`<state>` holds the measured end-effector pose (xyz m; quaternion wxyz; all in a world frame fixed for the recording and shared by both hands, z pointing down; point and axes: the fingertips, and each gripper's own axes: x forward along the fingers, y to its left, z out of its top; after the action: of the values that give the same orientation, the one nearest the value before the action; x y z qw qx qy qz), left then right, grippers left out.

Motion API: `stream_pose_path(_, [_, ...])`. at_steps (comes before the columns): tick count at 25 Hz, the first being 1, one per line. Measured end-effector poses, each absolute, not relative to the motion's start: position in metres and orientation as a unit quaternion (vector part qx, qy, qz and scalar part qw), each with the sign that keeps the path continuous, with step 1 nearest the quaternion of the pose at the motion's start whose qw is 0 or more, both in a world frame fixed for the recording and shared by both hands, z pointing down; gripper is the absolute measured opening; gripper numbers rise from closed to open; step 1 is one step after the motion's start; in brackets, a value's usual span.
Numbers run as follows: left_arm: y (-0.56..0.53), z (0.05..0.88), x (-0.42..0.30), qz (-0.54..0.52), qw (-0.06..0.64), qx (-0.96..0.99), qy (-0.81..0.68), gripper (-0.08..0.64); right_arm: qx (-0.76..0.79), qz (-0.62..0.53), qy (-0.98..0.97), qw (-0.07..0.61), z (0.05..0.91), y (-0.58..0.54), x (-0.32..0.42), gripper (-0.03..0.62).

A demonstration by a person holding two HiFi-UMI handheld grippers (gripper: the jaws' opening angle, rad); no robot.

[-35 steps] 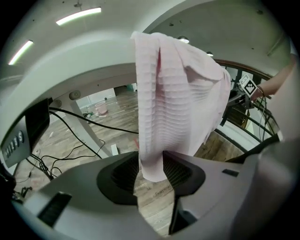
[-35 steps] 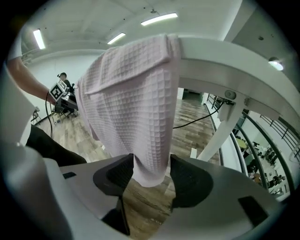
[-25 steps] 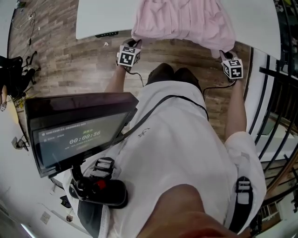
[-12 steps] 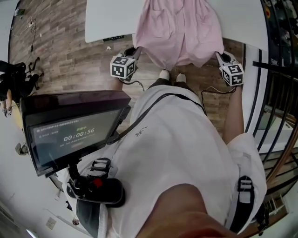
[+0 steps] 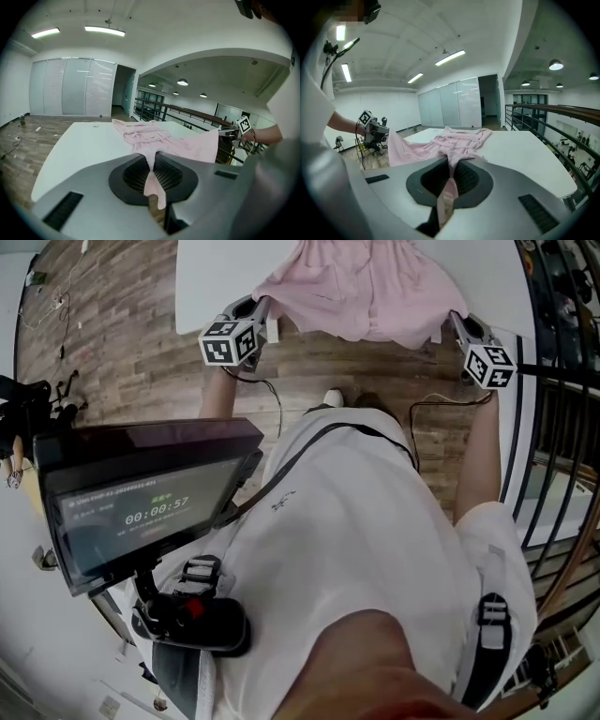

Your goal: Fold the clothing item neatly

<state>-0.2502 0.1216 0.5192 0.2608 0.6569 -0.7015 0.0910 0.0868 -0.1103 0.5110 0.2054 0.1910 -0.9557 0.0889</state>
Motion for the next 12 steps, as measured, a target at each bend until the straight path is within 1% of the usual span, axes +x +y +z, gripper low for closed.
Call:
stream_pose_path(4, [0.097, 0.481, -0.27, 0.078, 0.258, 0.64, -0.719, 0.025, 0.223, 0.095, -0.953, 0.182, 0.469, -0.145, 0.086, 0.011])
stream_pose_path(6, [0.089, 0.485, -0.282, 0.094, 0.253, 0.629, -0.729, 0.023, 0.237, 0.095, -0.95, 0.178, 0.474, -0.156, 0.082, 0.011])
stream_pose_path(9, [0.074, 0.5, -0.306, 0.12, 0.248, 0.609, -0.744, 0.025, 0.248, 0.083, -0.946, 0.193, 0.493, -0.176, 0.068, 0.011])
stream_pose_path(12, [0.056, 0.524, -0.331, 0.158, 0.255, 0.582, -0.756, 0.025, 0.255, 0.069, -0.939, 0.222, 0.516, -0.205, 0.053, 0.011])
